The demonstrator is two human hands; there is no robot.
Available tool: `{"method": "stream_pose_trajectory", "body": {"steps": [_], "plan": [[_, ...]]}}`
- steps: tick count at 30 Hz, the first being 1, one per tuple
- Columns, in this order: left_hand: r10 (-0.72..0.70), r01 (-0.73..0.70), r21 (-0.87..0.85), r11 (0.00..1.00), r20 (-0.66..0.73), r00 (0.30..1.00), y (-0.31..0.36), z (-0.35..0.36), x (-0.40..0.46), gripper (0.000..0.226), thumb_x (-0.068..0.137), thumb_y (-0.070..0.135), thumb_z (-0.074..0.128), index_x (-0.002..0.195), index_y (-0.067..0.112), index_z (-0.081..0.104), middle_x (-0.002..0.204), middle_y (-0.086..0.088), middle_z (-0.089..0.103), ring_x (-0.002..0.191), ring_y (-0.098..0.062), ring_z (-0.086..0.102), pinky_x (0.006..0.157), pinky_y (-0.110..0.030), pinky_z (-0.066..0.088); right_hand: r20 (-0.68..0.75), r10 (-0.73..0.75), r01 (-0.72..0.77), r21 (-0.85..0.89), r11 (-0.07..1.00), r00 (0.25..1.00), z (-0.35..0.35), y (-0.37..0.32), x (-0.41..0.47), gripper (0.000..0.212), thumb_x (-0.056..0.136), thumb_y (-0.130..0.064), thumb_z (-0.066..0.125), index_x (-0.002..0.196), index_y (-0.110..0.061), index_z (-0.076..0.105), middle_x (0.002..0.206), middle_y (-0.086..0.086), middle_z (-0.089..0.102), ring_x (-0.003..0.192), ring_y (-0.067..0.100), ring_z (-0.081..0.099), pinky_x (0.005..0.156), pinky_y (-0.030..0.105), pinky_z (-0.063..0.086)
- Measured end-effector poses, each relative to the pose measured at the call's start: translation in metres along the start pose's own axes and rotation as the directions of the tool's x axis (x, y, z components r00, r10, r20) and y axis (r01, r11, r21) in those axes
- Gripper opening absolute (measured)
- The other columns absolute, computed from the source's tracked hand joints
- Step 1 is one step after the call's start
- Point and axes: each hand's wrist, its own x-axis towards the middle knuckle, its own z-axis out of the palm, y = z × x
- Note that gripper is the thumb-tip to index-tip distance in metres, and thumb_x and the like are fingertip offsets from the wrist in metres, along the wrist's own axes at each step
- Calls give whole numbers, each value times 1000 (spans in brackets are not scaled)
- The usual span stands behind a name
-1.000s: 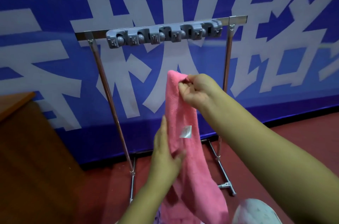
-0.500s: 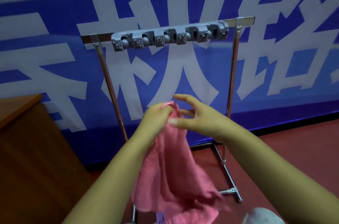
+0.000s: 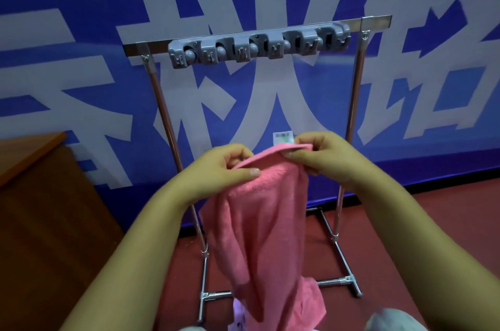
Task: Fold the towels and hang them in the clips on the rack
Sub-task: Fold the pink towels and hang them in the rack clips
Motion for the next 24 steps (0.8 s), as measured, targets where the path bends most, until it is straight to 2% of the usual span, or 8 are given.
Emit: {"method": "stream_pose_trajectory", "body": {"steps": [3,5,8,12,15,18,21,24], "plan": [[-82,79,77,994,32,996,-24,-14,-7,3,84,15,69,83,17,67,75,7,67,71,-3,61,72,-23,48,-120,-12,20,64,998,993,-10,3,4,19,83,-10,68,65,-10,62,46,-6,43,42,4,37,42,12,34],[-145,138,206,969,19,989,-43,-21,-11,11,83,11,67,79,21,67,74,9,65,68,-1,58,70,-22,47,-194,14,8,111,994,981,-16,10,6,17,80,-11,71,65,-13,63,48,-4,45,41,3,39,42,12,36],[-229,224,347,911,-27,973,-69,-23,-15,14,83,9,62,82,21,69,80,6,68,74,-6,61,73,-24,48,-236,74,-30,182,983,969,-22,21,7,18,81,-11,70,65,-11,61,45,-6,46,38,1,39,39,11,37],[-276,303,356,884,-126,953,-96,-23,-19,12,86,11,61,85,18,71,84,-1,69,78,-13,62,69,-23,45,-271,156,-84,261,962,950,-36,34,4,19,82,-10,69,67,-9,57,39,-6,47,35,0,42,39,11,40],[-257,308,245,919,-218,942,-106,-30,-24,11,87,13,63,85,16,73,84,-3,71,76,-12,60,68,-20,42,-301,199,-191,56,980,933,-59,44,-1,13,80,-10,72,77,-3,62,49,0,55,43,3,51,46,12,48],[-248,252,-33,967,-336,909,-110,-40,-30,12,85,11,65,81,17,74,79,-1,71,77,-12,62,74,-23,46,-264,262,-290,-73,954,928,-80,51,-7,17,83,-9,69,88,6,63,58,7,61,46,4,56,51,12,51],[-268,130,-344,930,-393,880,-107,-42,-31,19,85,8,63,77,18,76,73,1,72,75,-15,65,74,-26,52,-224,255,-296,-177,938,941,-93,47,-14,9,86,-12,66,81,-4,66,52,0,59,42,1,48,50,16,44],[-238,-21,-547,837,-399,885,-93,-45,-34,8,73,20,69,73,16,75,67,3,70,66,-10,64,63,-20,56,-234,149,-203,-229,952,961,-106,40,-23,15,84,-16,69,70,-15,65,47,-12,55,45,-3,45,56,19,37]]}}
